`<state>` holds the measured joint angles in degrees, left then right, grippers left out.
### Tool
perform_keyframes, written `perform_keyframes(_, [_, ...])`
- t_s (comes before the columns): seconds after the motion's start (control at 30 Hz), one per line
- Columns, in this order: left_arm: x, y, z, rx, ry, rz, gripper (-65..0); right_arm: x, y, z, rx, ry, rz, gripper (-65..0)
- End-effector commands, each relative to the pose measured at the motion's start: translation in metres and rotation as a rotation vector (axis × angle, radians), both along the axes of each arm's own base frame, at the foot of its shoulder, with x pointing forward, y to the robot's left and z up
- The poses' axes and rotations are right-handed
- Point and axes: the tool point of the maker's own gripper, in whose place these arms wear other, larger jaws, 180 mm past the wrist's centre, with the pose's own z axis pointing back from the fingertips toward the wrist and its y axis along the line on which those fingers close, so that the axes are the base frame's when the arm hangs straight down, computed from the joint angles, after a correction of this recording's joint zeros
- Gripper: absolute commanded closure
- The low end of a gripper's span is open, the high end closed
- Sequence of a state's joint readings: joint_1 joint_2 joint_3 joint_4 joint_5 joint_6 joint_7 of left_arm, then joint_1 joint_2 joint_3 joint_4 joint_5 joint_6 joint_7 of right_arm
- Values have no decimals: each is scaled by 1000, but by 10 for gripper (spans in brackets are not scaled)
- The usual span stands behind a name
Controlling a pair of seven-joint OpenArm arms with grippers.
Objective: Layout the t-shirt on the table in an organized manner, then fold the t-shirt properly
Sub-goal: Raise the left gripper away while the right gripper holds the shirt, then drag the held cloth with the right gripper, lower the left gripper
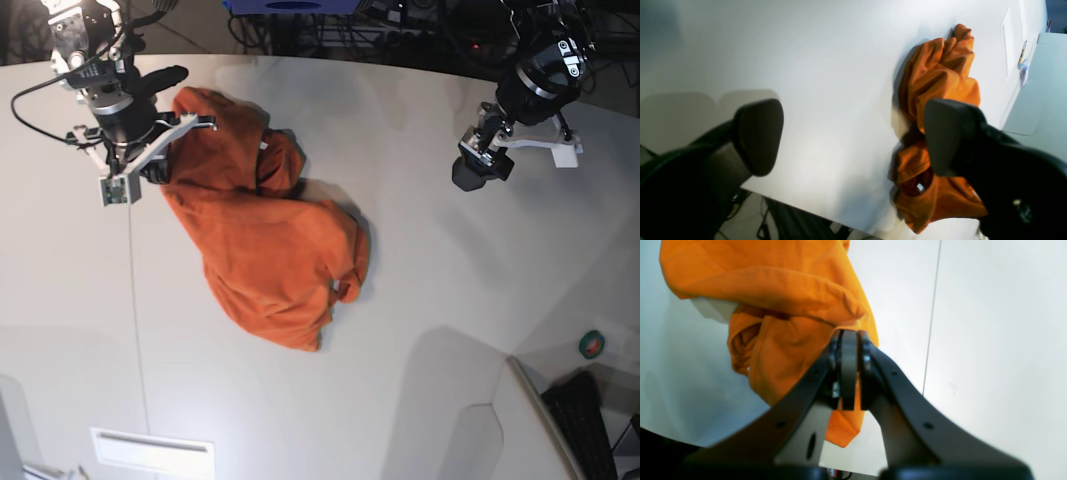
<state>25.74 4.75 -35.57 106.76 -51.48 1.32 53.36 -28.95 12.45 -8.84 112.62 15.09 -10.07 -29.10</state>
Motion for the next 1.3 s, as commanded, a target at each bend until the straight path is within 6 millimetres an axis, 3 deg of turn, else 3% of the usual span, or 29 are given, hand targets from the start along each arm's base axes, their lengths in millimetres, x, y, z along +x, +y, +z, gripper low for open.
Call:
perform_keyframes(0.0, [3,0,7,1,-30,3,-638,4,-1,8,2,-34,0,0])
perform_keyframes(0.3, [-5,-7,4,-18,-18,13,-638,-11,2,-4,3,60,12,0])
perform_keyframes(0.57, [-4,-7,5,-20,-21,13,-638,-22,41,-6,51,84,114,0])
perform_keyframes(0.8, [4,-5,8,-11,-39,9,-638,-14,42,-3,45,62,124,0])
perform_keyframes(1.27, [41,40,40,156,-110,-88,-638,6,39,7,89,16,26,0])
